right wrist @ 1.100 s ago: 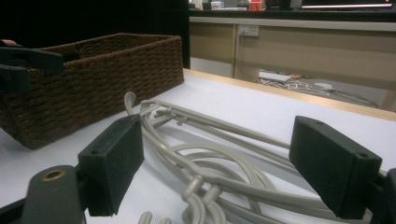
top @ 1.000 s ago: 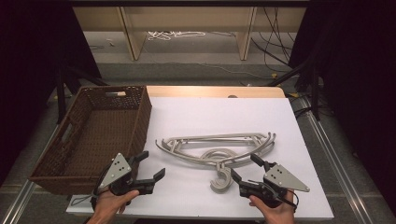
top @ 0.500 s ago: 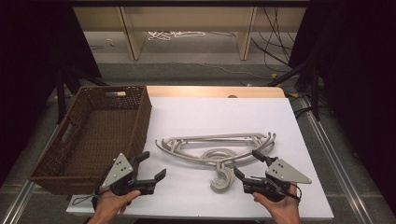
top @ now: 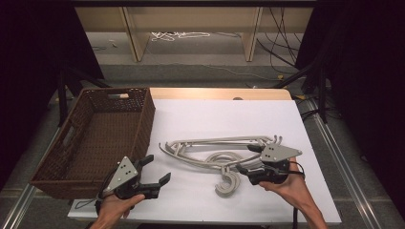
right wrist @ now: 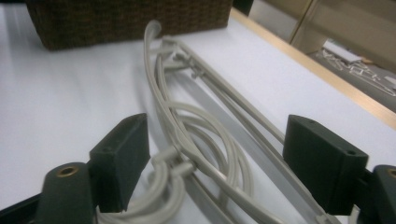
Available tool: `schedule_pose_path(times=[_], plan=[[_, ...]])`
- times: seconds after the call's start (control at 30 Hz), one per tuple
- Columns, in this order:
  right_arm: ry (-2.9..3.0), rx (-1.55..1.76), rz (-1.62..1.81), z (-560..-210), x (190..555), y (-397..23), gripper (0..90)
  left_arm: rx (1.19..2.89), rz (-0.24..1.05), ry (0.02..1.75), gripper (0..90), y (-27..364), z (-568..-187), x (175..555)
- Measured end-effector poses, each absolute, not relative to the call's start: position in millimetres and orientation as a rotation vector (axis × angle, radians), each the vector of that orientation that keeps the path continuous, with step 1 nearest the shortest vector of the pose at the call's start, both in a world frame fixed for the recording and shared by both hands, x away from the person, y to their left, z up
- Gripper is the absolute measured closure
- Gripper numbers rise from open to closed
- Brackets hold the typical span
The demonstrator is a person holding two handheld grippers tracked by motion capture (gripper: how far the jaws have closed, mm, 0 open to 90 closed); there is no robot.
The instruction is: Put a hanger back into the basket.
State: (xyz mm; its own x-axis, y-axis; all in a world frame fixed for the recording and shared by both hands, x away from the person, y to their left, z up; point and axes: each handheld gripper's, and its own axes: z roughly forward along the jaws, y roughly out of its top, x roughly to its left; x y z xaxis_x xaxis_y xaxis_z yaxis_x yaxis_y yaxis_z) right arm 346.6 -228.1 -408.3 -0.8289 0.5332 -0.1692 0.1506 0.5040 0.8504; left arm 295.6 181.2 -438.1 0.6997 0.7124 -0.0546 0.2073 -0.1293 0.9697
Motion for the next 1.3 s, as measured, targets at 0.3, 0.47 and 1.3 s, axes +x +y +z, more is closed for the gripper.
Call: schedule_pose_path(times=[0.3, 0.47, 1.3], plan=[[2.572, 0.420, 0.955, -420.7, 379.3, -222.1, 34.2, 1.693, 0.508, 0.748, 15.8, 180.1, -438.6, 295.5], [2.619, 0.427, 0.872, -426.3, 388.5, -223.2, 39.0, 1.694, 0.508, 0.740, 15.8, 180.3, -438.2, 295.6], [2.721, 0.215, 0.632, -451.8, 412.6, -215.1, 66.6, 1.699, 0.504, 0.740, 15.8, 175.9, -438.1, 298.1]])
